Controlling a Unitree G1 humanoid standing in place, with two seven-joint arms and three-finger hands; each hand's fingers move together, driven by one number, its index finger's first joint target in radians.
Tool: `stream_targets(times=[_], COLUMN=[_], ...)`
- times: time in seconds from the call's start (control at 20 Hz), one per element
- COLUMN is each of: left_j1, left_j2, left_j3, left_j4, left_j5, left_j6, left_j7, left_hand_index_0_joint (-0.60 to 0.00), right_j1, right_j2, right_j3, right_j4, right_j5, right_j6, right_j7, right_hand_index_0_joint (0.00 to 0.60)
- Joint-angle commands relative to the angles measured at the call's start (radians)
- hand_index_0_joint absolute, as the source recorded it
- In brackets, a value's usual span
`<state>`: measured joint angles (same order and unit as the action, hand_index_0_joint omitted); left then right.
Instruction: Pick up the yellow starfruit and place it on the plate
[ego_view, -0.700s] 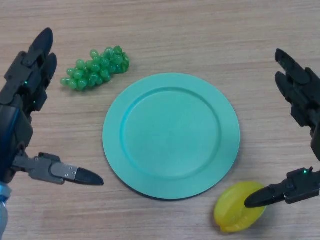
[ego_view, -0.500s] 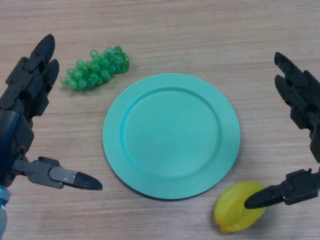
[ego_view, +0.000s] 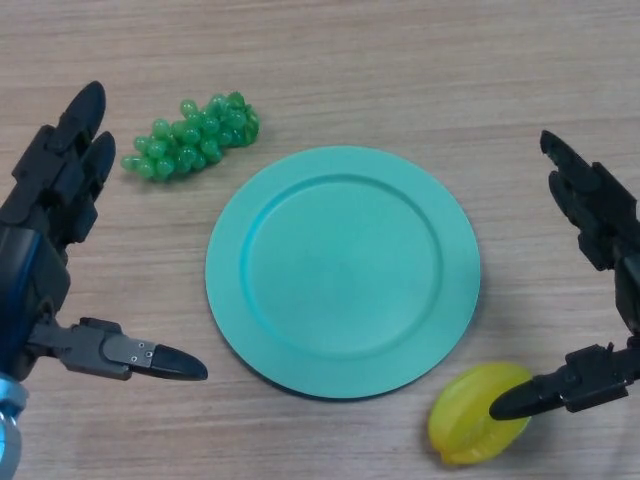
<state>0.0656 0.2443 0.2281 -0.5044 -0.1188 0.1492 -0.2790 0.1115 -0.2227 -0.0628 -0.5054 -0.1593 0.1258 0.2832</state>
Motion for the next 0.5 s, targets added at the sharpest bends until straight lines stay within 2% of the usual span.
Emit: stream_targets(times=[0.05,0.2,0.35,0.5], left_j1=[-0.011,-0.010,-0.019,-0.017], left_j2=[0.024,0.022,0.021,0.021], left_j3=[0.046,0.052,0.040,0.042], left_j4=[-0.070,-0.069,-0.087,-0.077], left_j5=[0.032,0.030,0.035,0.022], left_j6=[-0.070,-0.059,-0.054,-0.056], left_j7=[0.042,0.058,0.076,0.075], left_hand_index_0_joint=[0.000,0.000,0.000,0.000], right_j1=[0.002,0.038,0.042,0.061], right_j2=[-0.029,-0.037,-0.025,-0.021], right_j3=[-0.037,-0.030,-0.014,0.003], right_j4=[-0.032,0.008,0.019,0.029], right_j5=[-0.003,-0.144,-0.297,-0.379], right_j6=[-0.154,-0.250,-0.215,-0.188], right_j7=[0.035,0.085,0.034,-0.016], right_hand_index_0_joint=[0.000,0.000,0.000,0.000])
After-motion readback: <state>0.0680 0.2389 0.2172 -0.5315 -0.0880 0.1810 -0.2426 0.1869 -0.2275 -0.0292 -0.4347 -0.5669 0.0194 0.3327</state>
